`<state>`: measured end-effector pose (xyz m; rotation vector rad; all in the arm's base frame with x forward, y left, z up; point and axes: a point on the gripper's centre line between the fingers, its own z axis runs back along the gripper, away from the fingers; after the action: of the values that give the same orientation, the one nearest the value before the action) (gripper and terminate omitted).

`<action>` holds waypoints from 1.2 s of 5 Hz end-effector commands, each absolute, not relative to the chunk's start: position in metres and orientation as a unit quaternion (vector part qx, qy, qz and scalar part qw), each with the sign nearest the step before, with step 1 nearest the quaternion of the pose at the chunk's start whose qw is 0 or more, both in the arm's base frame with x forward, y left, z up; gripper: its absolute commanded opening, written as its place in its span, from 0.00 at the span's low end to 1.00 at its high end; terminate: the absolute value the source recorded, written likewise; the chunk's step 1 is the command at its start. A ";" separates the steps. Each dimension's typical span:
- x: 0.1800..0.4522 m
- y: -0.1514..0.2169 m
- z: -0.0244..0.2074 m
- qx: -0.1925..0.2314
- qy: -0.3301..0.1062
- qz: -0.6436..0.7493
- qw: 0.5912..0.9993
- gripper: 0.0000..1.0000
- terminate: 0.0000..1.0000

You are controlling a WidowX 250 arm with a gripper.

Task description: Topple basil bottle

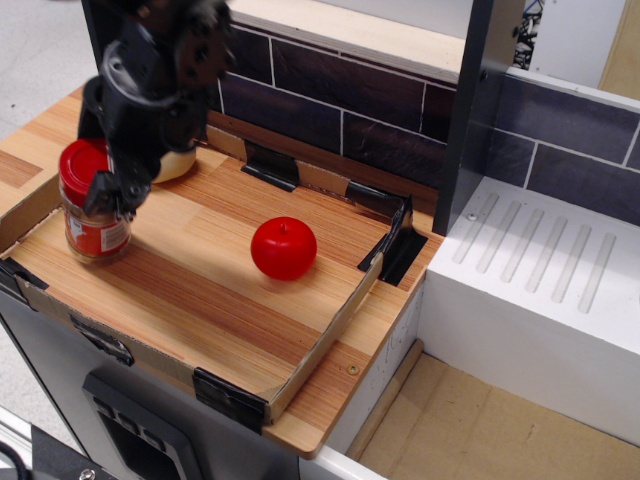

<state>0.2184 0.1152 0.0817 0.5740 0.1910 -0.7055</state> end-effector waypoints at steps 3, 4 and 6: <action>0.225 0.069 0.047 0.251 0.065 -0.405 0.877 0.00 0.00; 0.227 0.069 0.041 0.180 0.018 -0.424 0.887 0.00 0.00; 0.229 0.076 0.042 0.098 -0.054 -0.396 0.911 1.00 0.00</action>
<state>0.2188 0.0750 0.0289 0.1655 -0.0742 -0.8085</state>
